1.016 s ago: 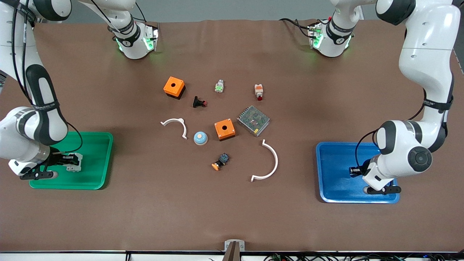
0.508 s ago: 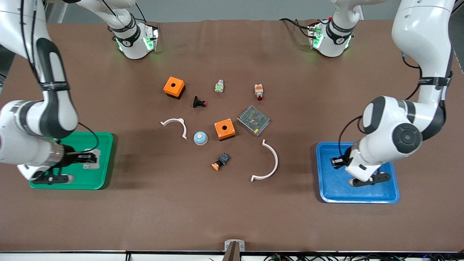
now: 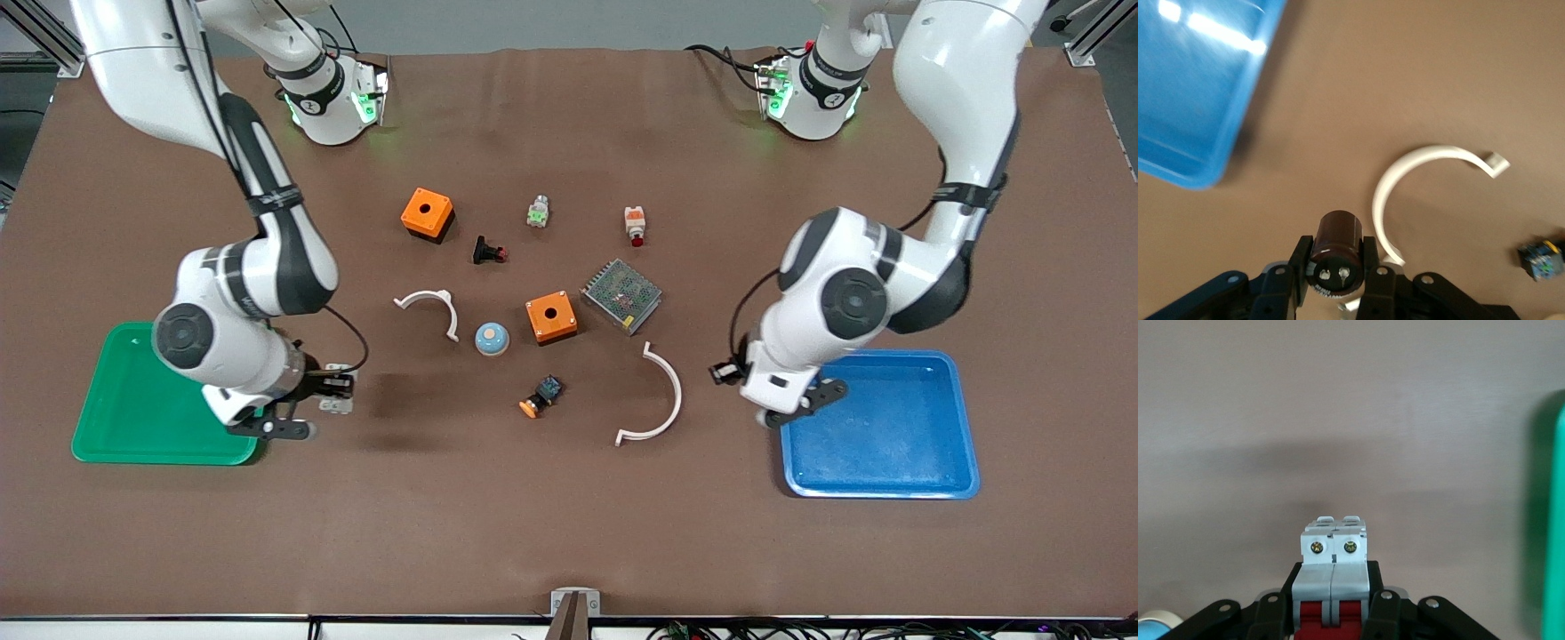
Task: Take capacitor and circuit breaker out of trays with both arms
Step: 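Lift the breaker with the right gripper while the left gripper lifts the capacitor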
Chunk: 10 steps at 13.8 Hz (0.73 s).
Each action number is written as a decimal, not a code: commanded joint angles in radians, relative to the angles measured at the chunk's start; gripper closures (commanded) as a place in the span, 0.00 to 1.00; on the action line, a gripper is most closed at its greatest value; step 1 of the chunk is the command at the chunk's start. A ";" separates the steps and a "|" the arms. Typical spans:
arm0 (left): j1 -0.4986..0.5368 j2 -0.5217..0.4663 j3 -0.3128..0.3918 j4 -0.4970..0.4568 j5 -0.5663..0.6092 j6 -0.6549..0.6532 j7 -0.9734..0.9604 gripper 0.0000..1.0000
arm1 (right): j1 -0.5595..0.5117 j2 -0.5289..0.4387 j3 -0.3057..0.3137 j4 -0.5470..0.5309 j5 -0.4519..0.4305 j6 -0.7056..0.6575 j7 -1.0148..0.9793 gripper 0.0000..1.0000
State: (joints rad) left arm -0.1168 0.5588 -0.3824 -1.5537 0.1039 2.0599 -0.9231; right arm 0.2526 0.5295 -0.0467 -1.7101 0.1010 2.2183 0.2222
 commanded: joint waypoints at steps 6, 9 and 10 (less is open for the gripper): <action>-0.177 0.122 0.036 0.021 0.027 0.201 -0.282 1.00 | 0.085 0.053 -0.012 -0.097 0.036 0.228 0.089 1.00; -0.309 0.177 0.141 0.070 0.025 0.209 -0.345 1.00 | 0.089 0.069 -0.012 -0.097 0.036 0.257 0.094 1.00; -0.357 0.193 0.184 0.075 0.025 0.236 -0.371 1.00 | 0.089 0.069 -0.012 -0.097 0.036 0.258 0.092 0.98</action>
State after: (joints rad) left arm -0.3835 0.7141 -0.2751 -1.5261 0.1050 2.2717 -1.2336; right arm 0.3289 0.6075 -0.0474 -1.8012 0.1158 2.4655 0.3050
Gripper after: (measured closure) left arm 0.656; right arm 0.599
